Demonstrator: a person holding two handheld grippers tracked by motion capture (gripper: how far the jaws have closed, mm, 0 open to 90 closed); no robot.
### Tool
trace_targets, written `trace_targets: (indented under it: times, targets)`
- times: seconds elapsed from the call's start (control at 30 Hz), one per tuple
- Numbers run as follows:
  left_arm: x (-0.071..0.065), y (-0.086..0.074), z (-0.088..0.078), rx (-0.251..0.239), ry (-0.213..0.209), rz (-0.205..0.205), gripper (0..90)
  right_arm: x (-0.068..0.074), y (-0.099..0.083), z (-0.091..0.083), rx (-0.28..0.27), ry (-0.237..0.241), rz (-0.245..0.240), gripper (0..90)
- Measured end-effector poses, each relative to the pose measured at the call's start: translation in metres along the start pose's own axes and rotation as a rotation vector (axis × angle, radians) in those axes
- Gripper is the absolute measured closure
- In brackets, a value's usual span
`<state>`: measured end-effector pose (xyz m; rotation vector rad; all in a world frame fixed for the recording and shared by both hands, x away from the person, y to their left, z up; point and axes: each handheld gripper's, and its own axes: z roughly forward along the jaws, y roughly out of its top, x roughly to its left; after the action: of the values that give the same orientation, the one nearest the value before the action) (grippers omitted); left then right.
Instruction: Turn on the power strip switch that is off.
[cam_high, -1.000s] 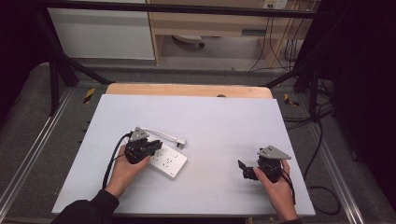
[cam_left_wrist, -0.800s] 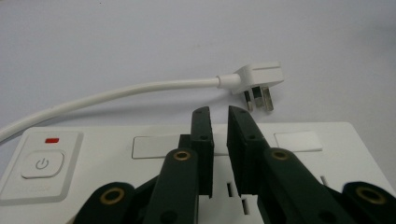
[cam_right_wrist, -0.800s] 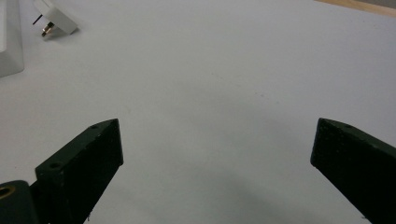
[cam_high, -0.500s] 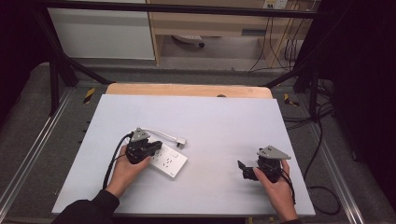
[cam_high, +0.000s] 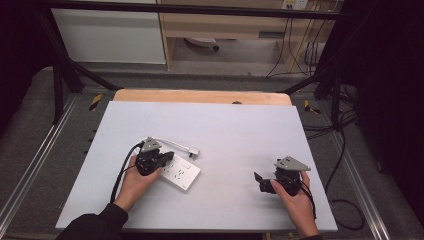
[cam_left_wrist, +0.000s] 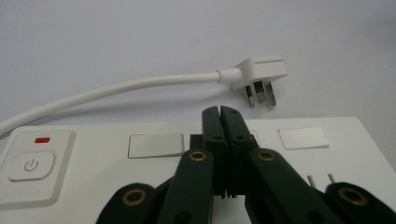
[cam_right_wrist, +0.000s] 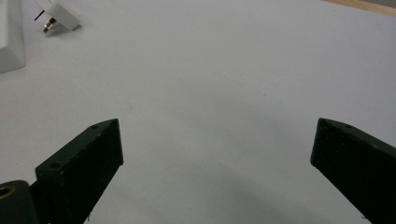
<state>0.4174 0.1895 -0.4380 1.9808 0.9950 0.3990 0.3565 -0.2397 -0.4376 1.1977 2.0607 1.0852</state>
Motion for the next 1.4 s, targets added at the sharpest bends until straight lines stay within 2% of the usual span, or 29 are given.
trace_targets:
  times: [0.93,0.97,1.03,1.07,1.13,1.17,1.27,1.4]
  targets:
    - [0.001,-0.001,0.001,-0.005,-0.01,0.008,89.9,0.001,0.0,0.0,0.007,0.001,-0.006,2.8]
    - [0.001,-0.001,0.001,-0.005,-0.013,0.008,89.9,0.001,0.0,0.001,0.007,0.001,-0.007,2.7]
    - [-0.001,-0.002,0.002,-0.001,-0.044,0.002,89.9,0.001,0.0,0.0,0.007,0.001,-0.007,2.8]
    - [-0.003,-0.002,0.003,-0.004,-0.04,0.011,89.9,0.001,0.0,0.0,0.007,0.002,-0.006,2.8]
    - [-0.008,0.0,0.004,0.0,-0.004,0.057,89.9,0.001,0.0,0.0,0.007,0.001,-0.006,2.8]
    - [-0.009,0.0,0.005,0.0,0.002,0.062,90.0,0.001,0.0,0.0,0.006,0.001,-0.008,2.8]
    - [-0.006,0.0,0.005,-0.007,-0.002,0.044,89.9,0.001,0.0,0.0,0.004,0.0,-0.006,2.8]
    - [-0.005,0.0,0.004,-0.005,0.001,0.043,89.9,0.0,0.0,0.0,0.005,0.001,-0.007,2.8]
